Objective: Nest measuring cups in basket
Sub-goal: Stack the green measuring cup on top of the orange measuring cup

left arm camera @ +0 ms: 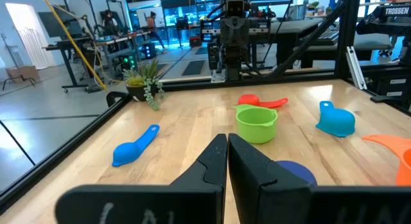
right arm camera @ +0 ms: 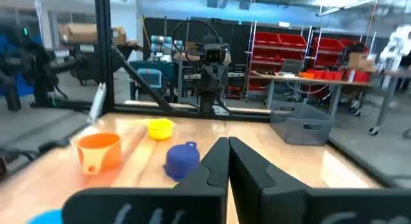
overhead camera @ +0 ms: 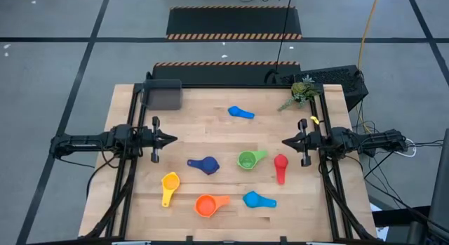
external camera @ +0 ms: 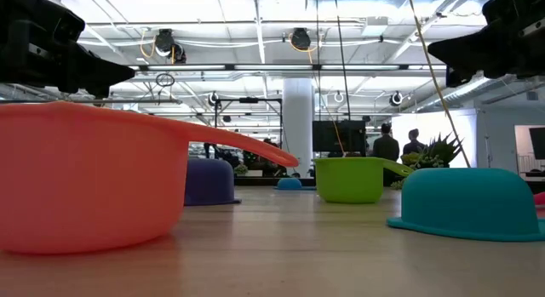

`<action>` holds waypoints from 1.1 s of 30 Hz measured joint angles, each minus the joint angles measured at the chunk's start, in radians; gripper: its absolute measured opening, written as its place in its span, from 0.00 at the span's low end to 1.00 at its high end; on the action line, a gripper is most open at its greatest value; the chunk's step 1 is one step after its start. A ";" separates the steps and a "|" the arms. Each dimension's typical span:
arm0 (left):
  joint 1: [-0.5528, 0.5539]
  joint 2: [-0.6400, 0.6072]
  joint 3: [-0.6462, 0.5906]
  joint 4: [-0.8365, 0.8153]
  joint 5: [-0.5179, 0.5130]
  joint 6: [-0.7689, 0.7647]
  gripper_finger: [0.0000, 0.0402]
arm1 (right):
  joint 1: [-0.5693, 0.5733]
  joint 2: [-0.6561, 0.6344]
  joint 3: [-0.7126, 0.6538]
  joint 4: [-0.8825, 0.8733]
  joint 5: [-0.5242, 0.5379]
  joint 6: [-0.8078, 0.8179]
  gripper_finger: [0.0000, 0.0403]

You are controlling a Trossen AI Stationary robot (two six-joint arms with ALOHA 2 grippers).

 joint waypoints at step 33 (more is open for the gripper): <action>0.000 0.000 -0.001 0.015 -0.002 0.000 0.05 | 0.071 0.551 0.541 -0.013 0.006 0.088 0.00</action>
